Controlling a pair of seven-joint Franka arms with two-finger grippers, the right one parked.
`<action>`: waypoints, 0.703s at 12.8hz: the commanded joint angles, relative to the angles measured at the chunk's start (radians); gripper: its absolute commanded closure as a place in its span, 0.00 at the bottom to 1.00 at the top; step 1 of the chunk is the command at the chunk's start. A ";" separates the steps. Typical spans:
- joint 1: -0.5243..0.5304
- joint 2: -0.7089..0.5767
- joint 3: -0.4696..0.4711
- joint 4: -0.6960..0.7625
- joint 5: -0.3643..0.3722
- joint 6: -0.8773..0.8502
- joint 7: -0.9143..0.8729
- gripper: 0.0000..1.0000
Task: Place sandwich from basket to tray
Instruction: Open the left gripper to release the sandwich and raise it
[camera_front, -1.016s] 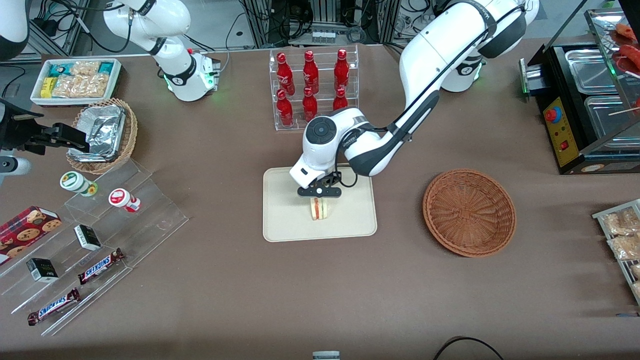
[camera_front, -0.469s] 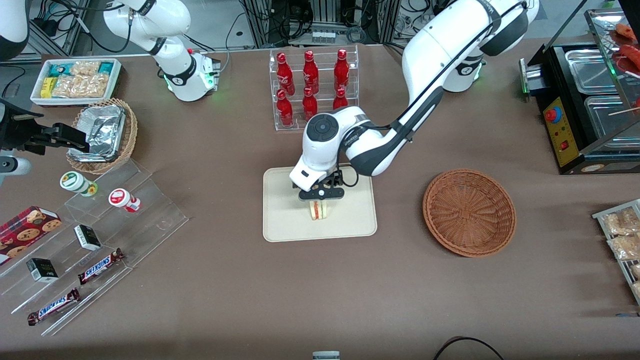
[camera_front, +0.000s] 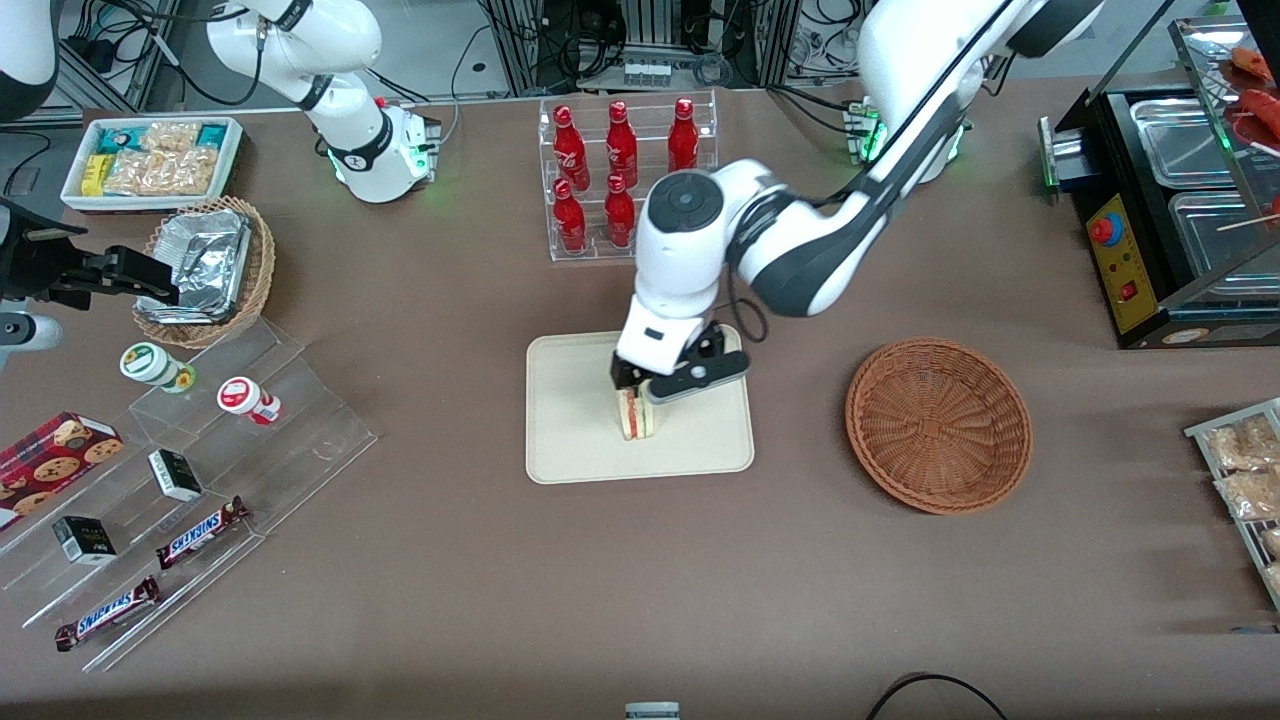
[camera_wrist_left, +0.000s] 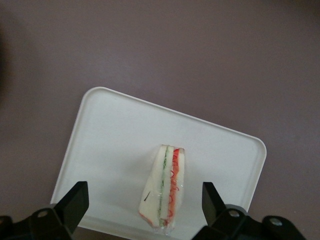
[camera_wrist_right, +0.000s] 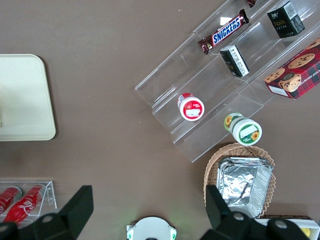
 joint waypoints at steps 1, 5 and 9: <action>0.070 -0.129 0.002 -0.033 -0.067 -0.122 -0.007 0.00; 0.198 -0.211 0.001 -0.033 -0.128 -0.253 0.185 0.00; 0.320 -0.295 0.001 -0.035 -0.222 -0.357 0.416 0.00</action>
